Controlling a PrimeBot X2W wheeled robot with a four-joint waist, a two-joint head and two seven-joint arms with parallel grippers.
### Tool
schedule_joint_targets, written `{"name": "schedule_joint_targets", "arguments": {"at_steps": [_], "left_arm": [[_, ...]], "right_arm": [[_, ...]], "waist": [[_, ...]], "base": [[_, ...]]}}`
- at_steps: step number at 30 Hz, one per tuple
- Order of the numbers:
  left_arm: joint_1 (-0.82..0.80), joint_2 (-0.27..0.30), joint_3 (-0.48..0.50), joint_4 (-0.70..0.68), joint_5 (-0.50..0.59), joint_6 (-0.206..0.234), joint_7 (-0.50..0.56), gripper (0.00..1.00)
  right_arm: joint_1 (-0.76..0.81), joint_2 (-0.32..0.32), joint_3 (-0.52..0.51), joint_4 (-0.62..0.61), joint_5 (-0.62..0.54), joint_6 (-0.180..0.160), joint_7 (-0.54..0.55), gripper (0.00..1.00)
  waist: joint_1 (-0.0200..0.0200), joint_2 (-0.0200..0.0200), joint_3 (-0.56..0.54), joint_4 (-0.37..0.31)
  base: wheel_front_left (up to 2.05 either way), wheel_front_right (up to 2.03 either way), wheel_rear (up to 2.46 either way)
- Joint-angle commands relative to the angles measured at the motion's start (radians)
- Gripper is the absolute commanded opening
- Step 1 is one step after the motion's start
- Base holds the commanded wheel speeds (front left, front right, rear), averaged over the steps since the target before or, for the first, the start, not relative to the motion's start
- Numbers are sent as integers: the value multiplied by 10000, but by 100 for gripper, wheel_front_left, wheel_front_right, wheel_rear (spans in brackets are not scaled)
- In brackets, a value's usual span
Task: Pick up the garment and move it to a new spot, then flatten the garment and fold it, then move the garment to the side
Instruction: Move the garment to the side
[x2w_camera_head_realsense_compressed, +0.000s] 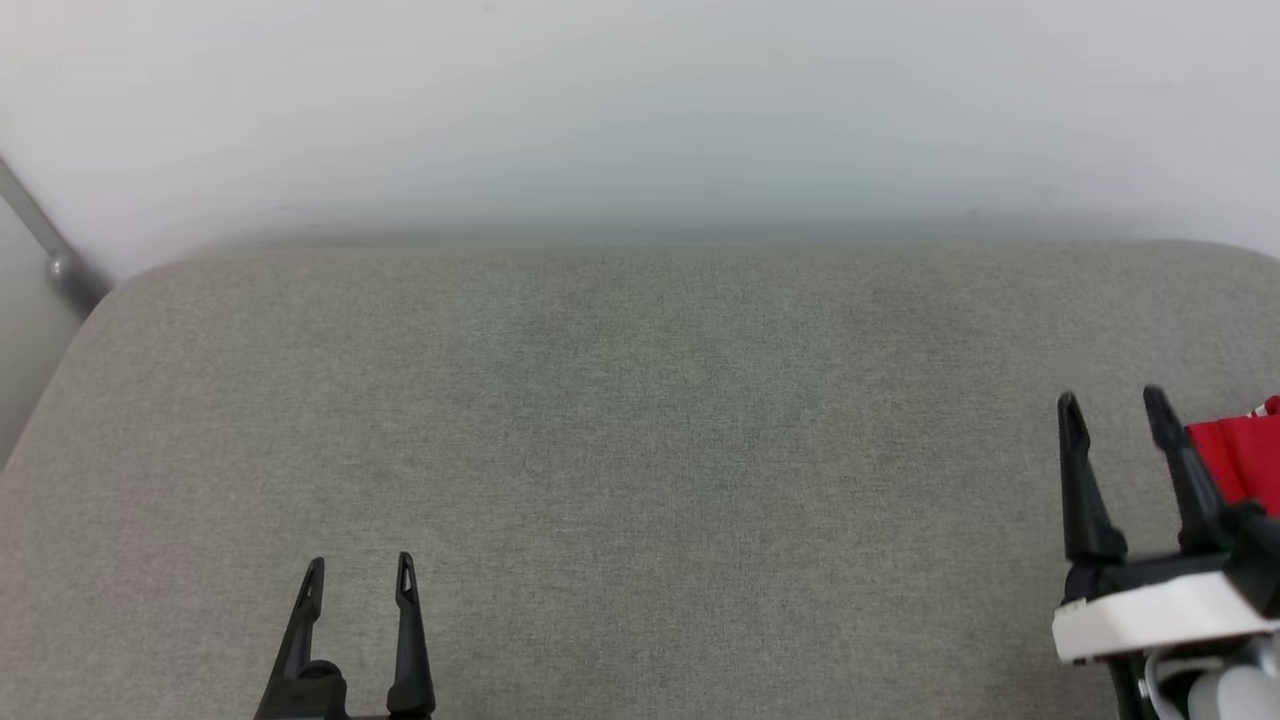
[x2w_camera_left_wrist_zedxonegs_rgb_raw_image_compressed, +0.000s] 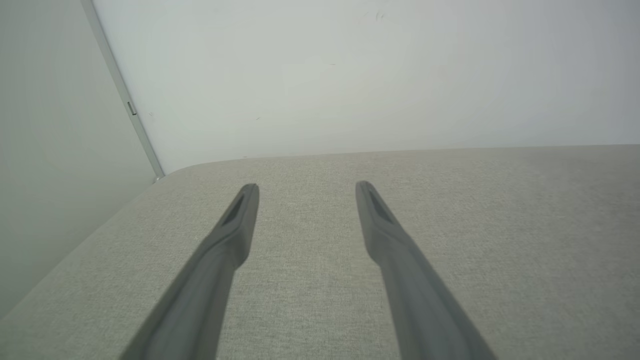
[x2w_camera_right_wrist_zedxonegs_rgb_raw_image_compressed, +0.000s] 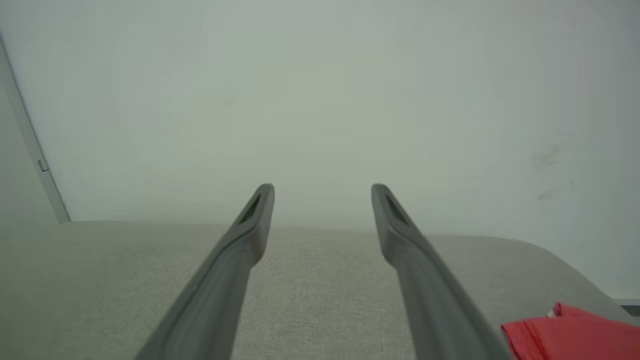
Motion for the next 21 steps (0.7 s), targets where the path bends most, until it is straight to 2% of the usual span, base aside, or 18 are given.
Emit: {"name": "schedule_joint_targets", "arguments": {"at_steps": [1,11,18,21], "left_arm": [[134,-47,6,27,61,-61,29,100],[190,-103,-103,327,41,-324,29,100],[329,-140,-86,492,8,-455,29,100],[376,-162,-60,554,-9,-501,29,100]], "right_arm": [[254,89,-57,-92,60,-9,-25,100],[1932,684,-397,-737,103,-9,-24,100],[2694,774,-295,-1261,-35,-9,-22,100],[2933,778,-210,-1413,237,-9,-22,100]], "waist": [[1,0,-62,32],[1,0,-411,116],[1,0,-610,153],[1,0,-672,163]], "base": [[0,0,0],[0,0,0],[0,0,0],[0,0,0]]}}
